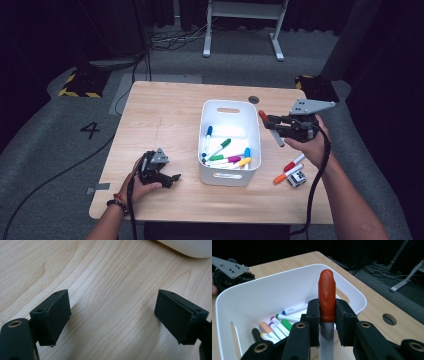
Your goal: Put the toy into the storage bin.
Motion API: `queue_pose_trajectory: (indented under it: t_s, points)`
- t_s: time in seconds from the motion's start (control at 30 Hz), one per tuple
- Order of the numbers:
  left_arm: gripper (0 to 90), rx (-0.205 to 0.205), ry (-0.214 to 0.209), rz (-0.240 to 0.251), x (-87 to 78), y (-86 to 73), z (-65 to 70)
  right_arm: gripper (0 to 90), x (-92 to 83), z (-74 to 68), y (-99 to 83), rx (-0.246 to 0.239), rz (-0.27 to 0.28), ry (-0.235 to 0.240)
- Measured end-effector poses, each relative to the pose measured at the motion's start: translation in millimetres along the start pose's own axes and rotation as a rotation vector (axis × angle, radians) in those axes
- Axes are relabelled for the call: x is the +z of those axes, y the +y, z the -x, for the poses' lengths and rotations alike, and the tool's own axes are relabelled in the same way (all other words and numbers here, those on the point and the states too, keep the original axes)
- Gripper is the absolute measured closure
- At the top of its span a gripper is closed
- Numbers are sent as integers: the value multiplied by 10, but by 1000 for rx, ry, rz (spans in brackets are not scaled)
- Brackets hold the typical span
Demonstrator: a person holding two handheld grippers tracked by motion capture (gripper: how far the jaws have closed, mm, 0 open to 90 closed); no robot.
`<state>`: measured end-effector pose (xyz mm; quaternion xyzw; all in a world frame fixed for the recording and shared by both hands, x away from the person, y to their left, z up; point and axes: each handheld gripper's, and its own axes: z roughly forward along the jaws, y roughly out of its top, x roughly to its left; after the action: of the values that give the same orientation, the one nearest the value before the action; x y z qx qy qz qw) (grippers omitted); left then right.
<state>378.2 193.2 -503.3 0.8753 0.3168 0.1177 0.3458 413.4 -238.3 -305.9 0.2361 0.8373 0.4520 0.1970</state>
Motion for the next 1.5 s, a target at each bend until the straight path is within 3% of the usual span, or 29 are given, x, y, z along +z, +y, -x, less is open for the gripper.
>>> queue_pose_trajectory:
  t_s: [0.2, 0.27, 0.6, 0.77, 1.0, 1.27, 1.5]
  points:
    - [138, 0, -1, 0, 0, 0, 0, 745, 72, -205, 178, -42, 4, 57]
    - [138, 0, 0, 0, 0, 0, 0, 745, 109, -268, 238, -76, 6, 78]
    - [138, -1, 0, 0, 0, 0, 1, 745, 398, -560, 353, -142, -55, 159]
    - [138, 3, -2, -1, 1, 0, -2, 745, 600, -661, 334, -175, -129, 185]
    - [138, 2, -1, 0, 0, 0, -1, 745, 881, -716, 220, -225, -288, 233]
    - [138, 1, -1, 0, 1, 0, 0, 744, 1031, -807, 112, -272, -425, 301]
    - [138, 3, -1, 0, 1, 0, -2, 744, 1060, -869, 73, -296, -461, 314]
